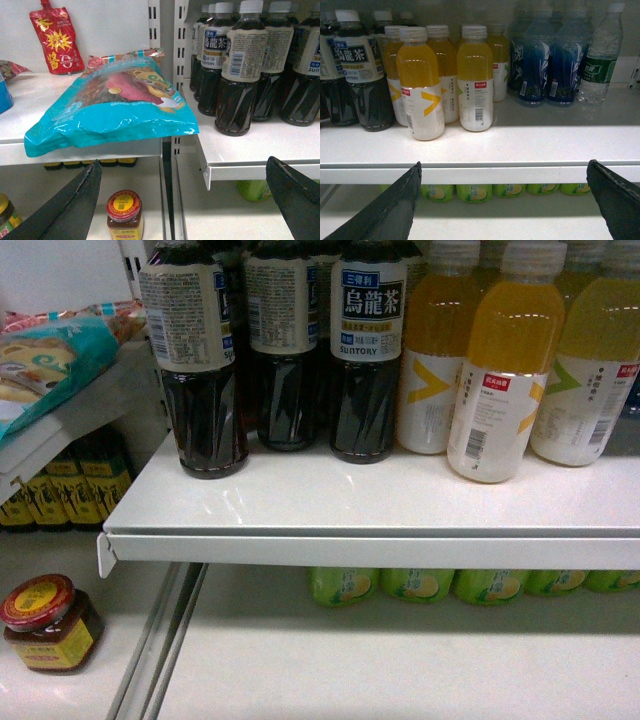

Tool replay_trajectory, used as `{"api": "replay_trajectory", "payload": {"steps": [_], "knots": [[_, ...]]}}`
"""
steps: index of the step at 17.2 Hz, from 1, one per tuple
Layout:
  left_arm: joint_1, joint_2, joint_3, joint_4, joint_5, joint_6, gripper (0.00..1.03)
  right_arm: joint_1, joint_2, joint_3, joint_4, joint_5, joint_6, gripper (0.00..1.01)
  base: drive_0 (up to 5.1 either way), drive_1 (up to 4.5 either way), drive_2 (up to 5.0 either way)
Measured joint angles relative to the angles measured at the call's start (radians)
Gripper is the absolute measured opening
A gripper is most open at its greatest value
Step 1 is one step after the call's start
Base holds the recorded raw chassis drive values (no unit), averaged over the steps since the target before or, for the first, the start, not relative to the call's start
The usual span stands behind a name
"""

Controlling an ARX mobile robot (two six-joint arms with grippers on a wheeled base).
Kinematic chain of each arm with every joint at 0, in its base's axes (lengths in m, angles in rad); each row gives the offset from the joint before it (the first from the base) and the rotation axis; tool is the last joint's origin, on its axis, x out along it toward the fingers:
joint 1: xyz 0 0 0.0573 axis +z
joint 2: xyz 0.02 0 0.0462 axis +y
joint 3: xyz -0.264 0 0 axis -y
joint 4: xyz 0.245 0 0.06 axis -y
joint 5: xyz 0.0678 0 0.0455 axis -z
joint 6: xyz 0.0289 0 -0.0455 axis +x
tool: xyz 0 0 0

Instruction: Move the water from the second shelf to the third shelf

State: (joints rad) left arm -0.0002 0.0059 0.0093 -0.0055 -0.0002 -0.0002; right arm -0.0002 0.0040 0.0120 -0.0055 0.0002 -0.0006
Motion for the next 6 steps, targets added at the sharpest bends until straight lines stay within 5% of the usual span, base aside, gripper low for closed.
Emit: {"api": "replay_trajectory", "payload": {"steps": [6], "knots": [[0.0,0.0,0.0,0.0,0.0,0.0,0.98,0.0,0.0,0.0,0.0,0.0,0.0,0.98,0.0,0.0,0.0]]}}
